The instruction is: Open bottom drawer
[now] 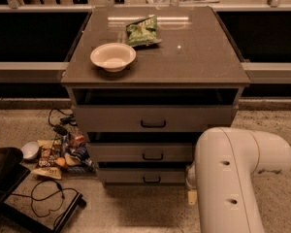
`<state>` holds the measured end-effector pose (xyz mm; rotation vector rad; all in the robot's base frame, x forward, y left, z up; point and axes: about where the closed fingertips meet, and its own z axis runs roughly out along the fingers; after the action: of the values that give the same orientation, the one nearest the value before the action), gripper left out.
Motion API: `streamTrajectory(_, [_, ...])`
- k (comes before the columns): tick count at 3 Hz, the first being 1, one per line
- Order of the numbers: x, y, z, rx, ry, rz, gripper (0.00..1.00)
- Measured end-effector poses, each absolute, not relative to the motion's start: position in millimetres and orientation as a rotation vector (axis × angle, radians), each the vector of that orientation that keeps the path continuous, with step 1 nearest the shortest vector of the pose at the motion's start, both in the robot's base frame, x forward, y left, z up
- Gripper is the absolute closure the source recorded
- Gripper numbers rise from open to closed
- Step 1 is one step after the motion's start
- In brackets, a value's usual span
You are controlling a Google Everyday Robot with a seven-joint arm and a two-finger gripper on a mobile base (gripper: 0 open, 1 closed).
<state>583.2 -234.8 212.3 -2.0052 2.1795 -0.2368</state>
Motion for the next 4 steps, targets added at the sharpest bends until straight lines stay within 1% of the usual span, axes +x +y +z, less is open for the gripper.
streamTrajectory(1, [587.4,-242.4,200.0,-1.995,2.181,-0.250,0.00])
streamTrajectory(2, [606.5,-237.7,195.2,-1.985,2.142,-0.278,0.00])
streamTrajectory(3, [610.7,-229.3,188.6,-1.991,2.139,-0.264,0.00])
streamTrajectory(4, [608.5,-223.0,177.6,-2.023,2.157,-0.246,0.19])
